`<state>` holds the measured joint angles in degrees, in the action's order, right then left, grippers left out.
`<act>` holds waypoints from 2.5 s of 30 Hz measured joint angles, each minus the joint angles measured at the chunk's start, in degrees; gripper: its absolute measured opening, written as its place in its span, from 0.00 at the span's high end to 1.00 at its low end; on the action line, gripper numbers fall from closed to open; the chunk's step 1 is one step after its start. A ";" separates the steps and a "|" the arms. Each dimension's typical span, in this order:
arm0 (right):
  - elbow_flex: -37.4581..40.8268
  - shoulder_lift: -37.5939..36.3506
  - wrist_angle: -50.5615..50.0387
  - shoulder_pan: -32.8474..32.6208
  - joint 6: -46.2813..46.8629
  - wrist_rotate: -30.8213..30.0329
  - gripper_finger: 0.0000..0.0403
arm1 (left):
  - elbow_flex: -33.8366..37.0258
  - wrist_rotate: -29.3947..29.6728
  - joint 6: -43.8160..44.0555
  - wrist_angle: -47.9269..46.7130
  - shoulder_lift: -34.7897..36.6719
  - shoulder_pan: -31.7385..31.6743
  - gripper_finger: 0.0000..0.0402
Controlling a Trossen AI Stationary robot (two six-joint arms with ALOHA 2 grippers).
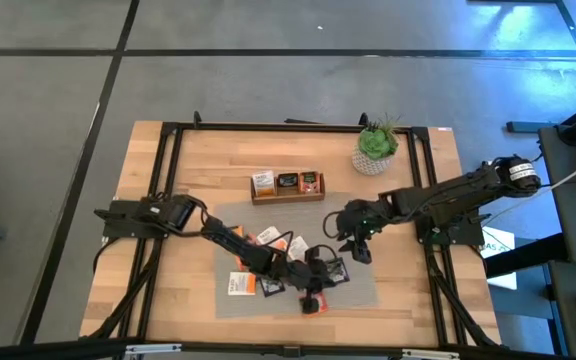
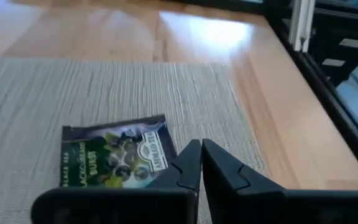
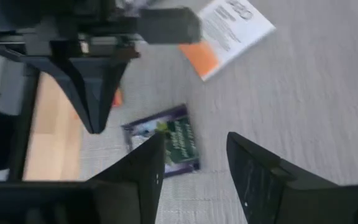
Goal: Pick & Place Tea
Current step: Put the blue tea bag into the middle section of the wooden organizer
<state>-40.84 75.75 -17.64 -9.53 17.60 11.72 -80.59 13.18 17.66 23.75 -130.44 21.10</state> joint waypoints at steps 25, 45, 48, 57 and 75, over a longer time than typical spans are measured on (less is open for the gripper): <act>0.00 14.42 2.48 -4.99 -0.03 1.45 0.57 | -1.49 -2.63 2.81 -4.90 -1.89 -1.09 0.97; -0.08 17.08 5.67 -4.77 1.81 6.33 0.59 | -1.62 -1.21 4.29 -9.87 -1.61 -1.46 0.97; 0.00 17.18 5.32 -4.28 2.45 9.08 0.64 | -1.62 -1.08 4.31 -10.06 -1.61 -1.50 0.98; 0.04 17.20 6.24 -1.18 4.67 12.40 0.84 | -1.60 -1.06 4.28 -10.34 -1.61 -1.61 0.97; 0.00 16.71 4.04 1.36 5.95 14.84 0.99 | -1.48 -1.12 2.69 -10.50 -1.47 -1.85 0.97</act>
<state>-40.84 92.46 -13.60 -8.18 23.55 26.56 -82.08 12.06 20.36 13.25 -131.91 19.25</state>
